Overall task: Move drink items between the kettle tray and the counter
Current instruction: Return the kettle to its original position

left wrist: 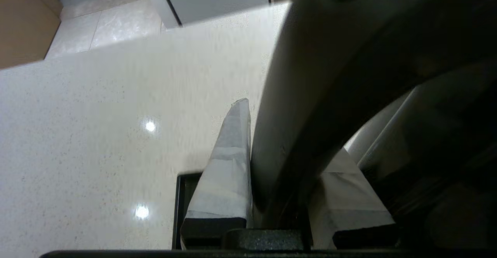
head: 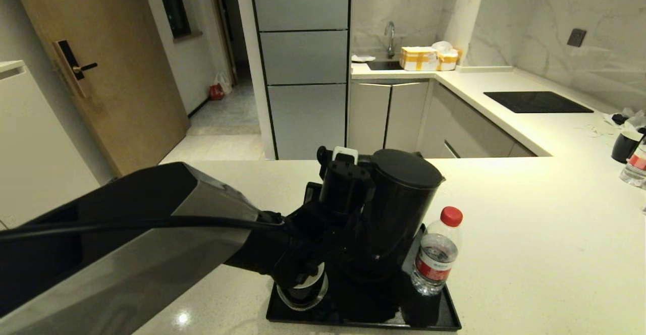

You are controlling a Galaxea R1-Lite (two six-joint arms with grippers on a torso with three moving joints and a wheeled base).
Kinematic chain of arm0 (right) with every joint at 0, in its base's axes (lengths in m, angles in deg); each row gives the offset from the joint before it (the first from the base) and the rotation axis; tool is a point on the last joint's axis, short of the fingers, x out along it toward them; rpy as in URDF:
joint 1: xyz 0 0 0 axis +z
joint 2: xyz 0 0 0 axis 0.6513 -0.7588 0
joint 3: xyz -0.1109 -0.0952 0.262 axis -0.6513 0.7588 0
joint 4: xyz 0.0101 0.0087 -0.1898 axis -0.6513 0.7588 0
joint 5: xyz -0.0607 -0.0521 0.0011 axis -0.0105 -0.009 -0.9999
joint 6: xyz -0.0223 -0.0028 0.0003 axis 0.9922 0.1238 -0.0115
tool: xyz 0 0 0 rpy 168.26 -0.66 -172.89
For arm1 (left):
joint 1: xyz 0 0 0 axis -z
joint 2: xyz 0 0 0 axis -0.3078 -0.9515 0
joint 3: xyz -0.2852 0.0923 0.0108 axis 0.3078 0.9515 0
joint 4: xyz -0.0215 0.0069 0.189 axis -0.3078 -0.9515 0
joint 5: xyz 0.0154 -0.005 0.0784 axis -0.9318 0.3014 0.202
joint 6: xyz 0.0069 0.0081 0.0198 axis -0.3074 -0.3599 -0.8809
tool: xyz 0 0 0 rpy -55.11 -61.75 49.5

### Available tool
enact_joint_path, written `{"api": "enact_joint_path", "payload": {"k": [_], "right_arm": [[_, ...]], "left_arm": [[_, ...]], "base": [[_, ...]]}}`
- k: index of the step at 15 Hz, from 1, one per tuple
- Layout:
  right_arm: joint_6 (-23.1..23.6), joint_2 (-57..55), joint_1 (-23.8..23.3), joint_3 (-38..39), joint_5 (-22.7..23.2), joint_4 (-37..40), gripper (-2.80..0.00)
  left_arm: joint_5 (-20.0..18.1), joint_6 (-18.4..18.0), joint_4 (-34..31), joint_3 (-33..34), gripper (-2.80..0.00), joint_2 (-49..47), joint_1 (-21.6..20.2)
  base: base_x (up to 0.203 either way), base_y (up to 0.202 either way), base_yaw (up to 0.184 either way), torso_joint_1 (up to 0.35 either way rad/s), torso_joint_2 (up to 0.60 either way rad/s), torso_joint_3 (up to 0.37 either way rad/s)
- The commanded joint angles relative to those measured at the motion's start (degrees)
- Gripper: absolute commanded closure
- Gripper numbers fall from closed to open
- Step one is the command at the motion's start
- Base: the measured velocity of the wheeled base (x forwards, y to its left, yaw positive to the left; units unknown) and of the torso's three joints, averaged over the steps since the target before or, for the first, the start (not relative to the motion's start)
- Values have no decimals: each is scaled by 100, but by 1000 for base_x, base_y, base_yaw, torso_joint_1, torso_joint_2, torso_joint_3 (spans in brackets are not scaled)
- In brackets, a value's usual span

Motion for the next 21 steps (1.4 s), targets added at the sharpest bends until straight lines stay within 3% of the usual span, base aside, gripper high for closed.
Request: {"api": "enact_joint_path", "payload": {"k": [1,14,21], "right_arm": [[3,-7,3,9,6,4,0],[3,-7,3,9,6,4,0],[3,-7,-6,9,6,4,0]], "left_arm": [[21,-2,23,91,0,-9,4],[39,7,137,583,0,254,-22],[30,234,145,802,0,123,-40]], "base": [[0,0,0,0,0,0],[0,0,0,0,0,0],[0,0,0,0,0,0]]}}
